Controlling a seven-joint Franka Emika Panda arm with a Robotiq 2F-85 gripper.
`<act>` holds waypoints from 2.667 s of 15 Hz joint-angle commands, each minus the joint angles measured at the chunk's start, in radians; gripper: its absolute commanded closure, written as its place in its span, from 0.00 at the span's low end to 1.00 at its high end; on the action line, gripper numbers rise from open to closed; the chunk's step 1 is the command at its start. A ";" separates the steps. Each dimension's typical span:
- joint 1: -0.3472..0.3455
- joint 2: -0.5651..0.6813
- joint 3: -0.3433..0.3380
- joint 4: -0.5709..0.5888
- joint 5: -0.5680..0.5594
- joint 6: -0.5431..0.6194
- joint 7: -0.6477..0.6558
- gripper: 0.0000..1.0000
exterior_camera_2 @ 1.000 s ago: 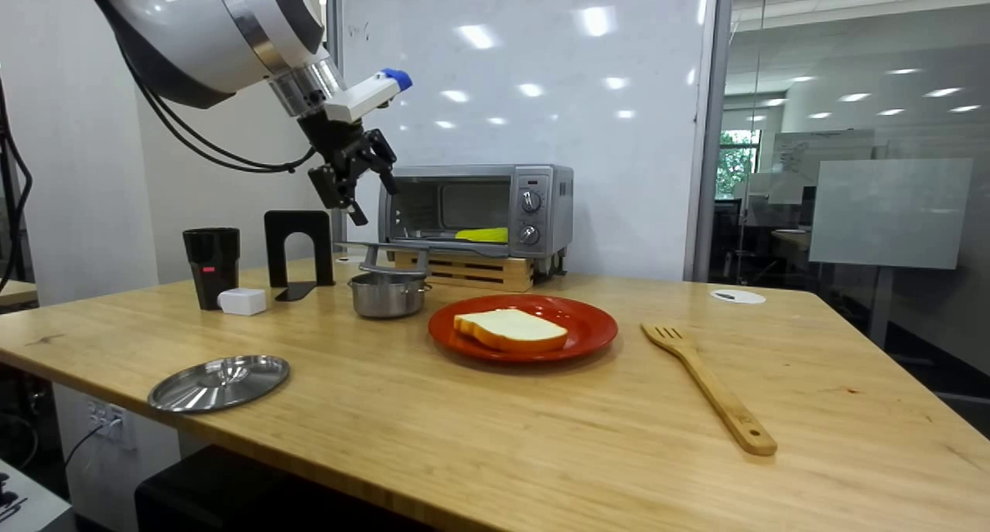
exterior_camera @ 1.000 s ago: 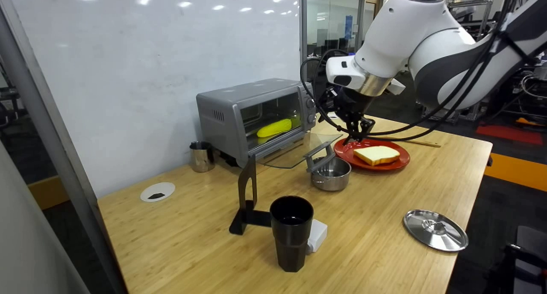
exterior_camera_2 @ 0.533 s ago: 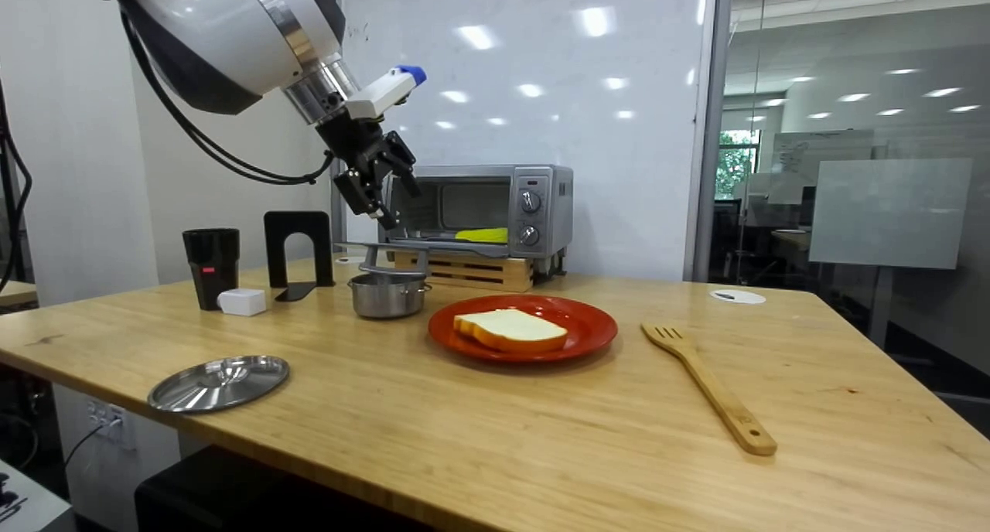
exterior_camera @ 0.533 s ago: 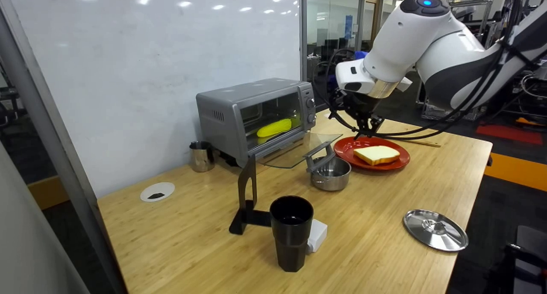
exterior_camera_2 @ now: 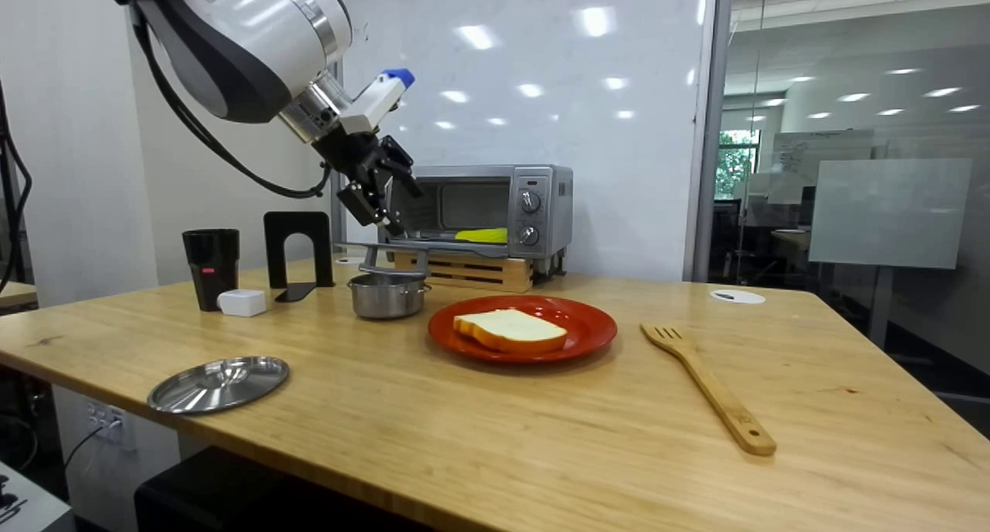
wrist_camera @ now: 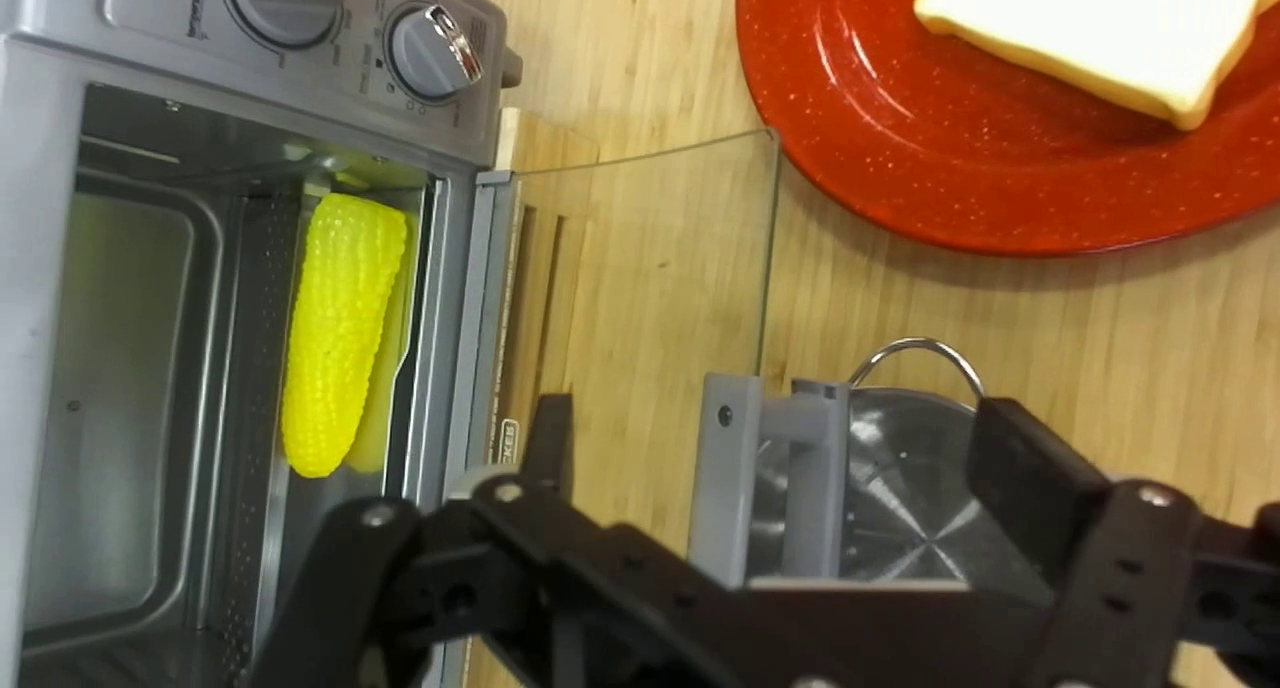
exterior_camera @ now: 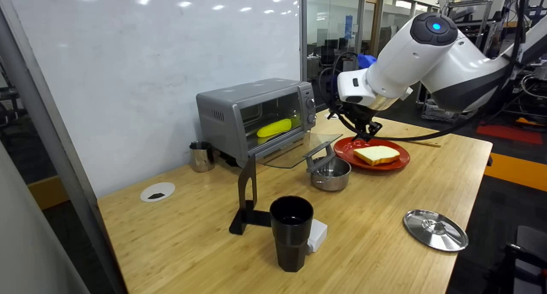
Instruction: Place the corn toy in the oven then close it
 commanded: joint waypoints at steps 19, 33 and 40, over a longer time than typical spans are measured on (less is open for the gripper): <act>0.033 0.175 0.014 0.152 -0.618 -0.031 0.636 0.00; 0.028 0.201 0.033 0.183 -0.783 -0.022 0.816 0.00; 0.027 0.204 0.037 0.191 -0.848 -0.022 0.862 0.00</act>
